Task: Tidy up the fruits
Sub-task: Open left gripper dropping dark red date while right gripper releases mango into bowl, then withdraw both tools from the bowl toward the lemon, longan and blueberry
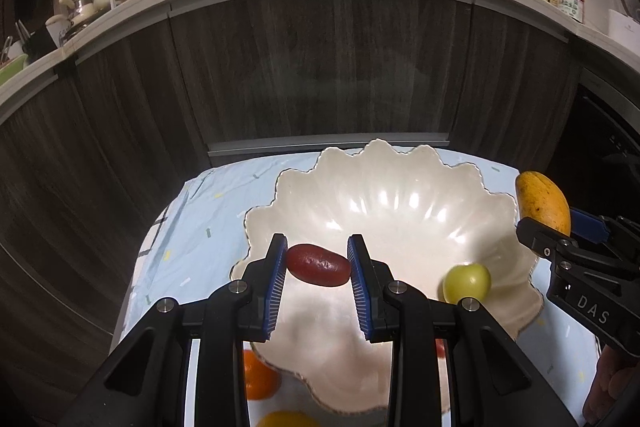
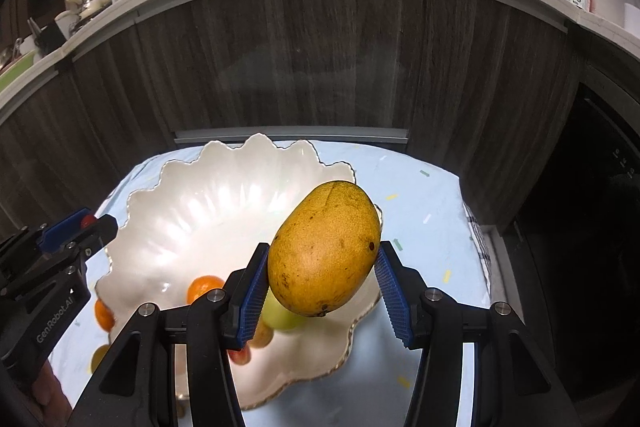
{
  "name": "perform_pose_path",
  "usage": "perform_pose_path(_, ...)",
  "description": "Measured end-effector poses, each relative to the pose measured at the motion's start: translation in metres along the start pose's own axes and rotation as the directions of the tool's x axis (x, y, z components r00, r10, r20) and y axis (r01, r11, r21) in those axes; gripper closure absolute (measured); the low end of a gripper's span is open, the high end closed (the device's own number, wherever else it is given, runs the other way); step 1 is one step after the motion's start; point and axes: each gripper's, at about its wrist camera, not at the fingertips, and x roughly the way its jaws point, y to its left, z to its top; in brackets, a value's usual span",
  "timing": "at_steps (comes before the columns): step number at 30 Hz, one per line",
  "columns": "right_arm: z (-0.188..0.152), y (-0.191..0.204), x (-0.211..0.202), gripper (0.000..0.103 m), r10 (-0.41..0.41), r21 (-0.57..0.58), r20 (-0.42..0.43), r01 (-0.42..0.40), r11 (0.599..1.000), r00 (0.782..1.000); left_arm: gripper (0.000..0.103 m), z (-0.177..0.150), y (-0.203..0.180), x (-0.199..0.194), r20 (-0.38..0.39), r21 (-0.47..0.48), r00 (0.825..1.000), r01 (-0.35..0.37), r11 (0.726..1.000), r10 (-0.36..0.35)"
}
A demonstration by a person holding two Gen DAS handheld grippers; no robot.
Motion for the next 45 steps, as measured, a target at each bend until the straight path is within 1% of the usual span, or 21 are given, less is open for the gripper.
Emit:
perform_pose_path(6,0.007,0.001,0.01,0.05,-0.025,-0.01,0.001,0.025,1.0,1.0,0.072,0.005,0.003,0.017,-0.023,-0.014,1.0,-0.01,1.0,0.009)
perform_pose_path(10,0.009,0.001,0.018,0.05,-0.038,-0.011,-0.018,0.038,0.999,0.999,0.072,0.007,0.005,0.026,-0.037,-0.019,0.999,-0.012,1.0,0.011)
perform_pose_path(18,0.007,0.003,0.031,0.05,-0.046,-0.002,-0.064,0.046,0.999,0.997,0.07,0.004,0.011,0.042,-0.091,-0.041,0.996,0.0,0.999,-0.004)
perform_pose_path(20,0.007,0.003,0.034,0.05,-0.055,0.0,-0.078,0.055,0.998,0.995,0.065,0.004,0.011,0.043,-0.101,-0.039,0.995,0.003,0.999,-0.007)
perform_pose_path(22,0.007,0.003,0.038,0.049,-0.06,0.001,-0.099,0.06,0.998,0.993,0.05,0.004,0.012,0.043,-0.101,-0.044,0.995,0.013,0.999,-0.018)
perform_pose_path(23,0.006,0.003,0.04,0.049,-0.059,-0.001,-0.109,0.059,0.998,0.992,0.045,0.003,0.012,0.043,-0.102,-0.044,0.995,0.015,0.999,-0.019)
perform_pose_path(24,0.006,0.004,0.041,0.049,-0.057,-0.002,-0.114,0.057,0.998,0.992,0.038,0.003,0.013,0.042,-0.102,-0.044,0.995,0.012,0.999,-0.017)
perform_pose_path(25,0.006,0.005,0.04,0.049,-0.061,-0.006,-0.108,0.061,0.998,0.992,0.036,0.002,0.014,0.042,-0.101,-0.044,0.995,0.007,0.999,-0.012)
perform_pose_path(27,0.008,0.009,0.035,0.044,-0.081,-0.027,-0.086,0.079,0.997,0.993,0.036,0.001,0.015,0.043,-0.105,-0.046,0.994,0.004,0.999,-0.008)
perform_pose_path(28,0.009,0.01,0.033,0.033,-0.093,-0.035,-0.075,0.091,0.995,0.993,0.036,0.001,0.017,0.043,-0.108,-0.049,0.994,0.002,0.999,-0.007)
perform_pose_path(29,0.009,0.011,0.03,0.026,-0.102,-0.038,-0.063,0.099,0.994,0.993,0.036,0.001,0.018,0.043,-0.109,-0.051,0.994,-0.001,0.999,-0.005)
perform_pose_path(31,0.01,0.013,0.027,0.026,-0.107,-0.045,-0.047,0.105,0.993,0.993,0.034,0.0,0.02,0.042,-0.109,-0.055,0.994,-0.005,0.998,-0.001)
perform_pose_path(34,0.01,0.015,0.024,0.024,-0.098,-0.041,-0.049,0.096,0.995,0.994,0.022,0.001,0.023,0.037,-0.1,-0.056,0.995,-0.01,0.998,0.005)
perform_pose_path(37,0.009,0.019,0.019,0.024,-0.089,-0.043,-0.049,0.087,0.995,0.995,0.017,0.001,0.026,0.03,-0.086,-0.056,0.996,-0.023,0.998,0.018)
perform_pose_path(45,0.006,0.025,0.0,0.023,-0.077,-0.028,-0.037,0.076,0.997,0.996,0.014,-0.001,0.031,0.009,-0.079,-0.062,0.997,-0.033,0.998,0.028)
